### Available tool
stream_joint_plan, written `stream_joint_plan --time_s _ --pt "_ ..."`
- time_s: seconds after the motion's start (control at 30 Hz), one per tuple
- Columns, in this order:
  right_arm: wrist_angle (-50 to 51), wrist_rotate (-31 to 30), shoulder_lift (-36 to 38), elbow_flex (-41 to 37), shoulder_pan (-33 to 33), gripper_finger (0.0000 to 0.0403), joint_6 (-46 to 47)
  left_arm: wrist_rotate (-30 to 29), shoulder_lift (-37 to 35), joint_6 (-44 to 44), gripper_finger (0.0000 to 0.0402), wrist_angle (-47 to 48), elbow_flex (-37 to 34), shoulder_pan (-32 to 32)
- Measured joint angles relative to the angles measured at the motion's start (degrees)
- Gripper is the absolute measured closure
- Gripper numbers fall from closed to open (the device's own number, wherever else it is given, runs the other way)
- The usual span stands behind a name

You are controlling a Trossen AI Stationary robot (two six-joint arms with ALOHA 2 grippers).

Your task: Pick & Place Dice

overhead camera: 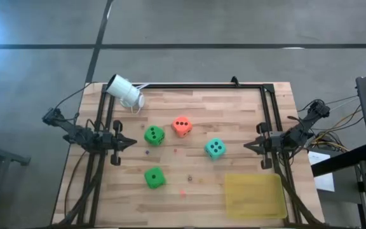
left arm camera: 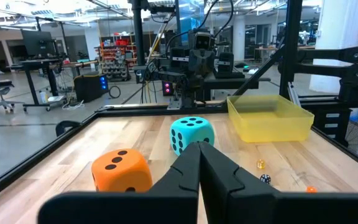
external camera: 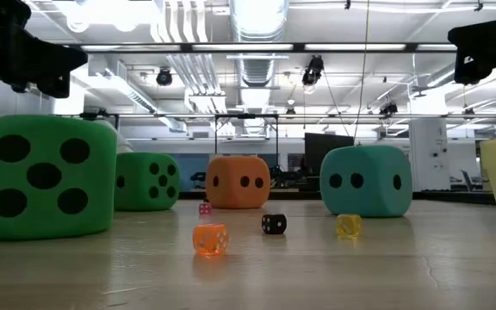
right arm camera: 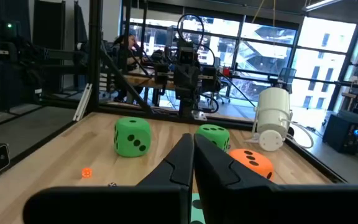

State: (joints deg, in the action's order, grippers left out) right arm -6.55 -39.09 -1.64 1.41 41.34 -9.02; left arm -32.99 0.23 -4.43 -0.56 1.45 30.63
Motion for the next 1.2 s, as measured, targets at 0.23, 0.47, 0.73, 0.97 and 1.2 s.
stream_joint_plan --time_s 0.23,0.47,0.73,0.97,1.2 --pt "-3.9 0.0 0.0 0.0 0.0 0.0394 -3.2 0.0 0.0 0.0 0.0396 0.0 0.0 0.0" --pt "-14.9 0.1 0.0 0.0 0.0 0.0394 -1.9 0.0 0.0 0.0 0.0396 0.0 0.0 0.0" --pt "-22.2 0.1 0.0 0.0 0.0 0.0394 -2.8 0.0 0.0 0.0 0.0396 0.0 0.0 0.0" --pt "-21.2 1.9 0.0 3.1 0.0 0.0394 -5.3 0.0 0.0 0.0 0.0396 0.0 0.0 0.0" --pt "-5.9 4.6 -2.5 14.1 0.0 0.0394 -3.9 0.0 0.0 0.0 0.0396 0.0 0.0 0.0"
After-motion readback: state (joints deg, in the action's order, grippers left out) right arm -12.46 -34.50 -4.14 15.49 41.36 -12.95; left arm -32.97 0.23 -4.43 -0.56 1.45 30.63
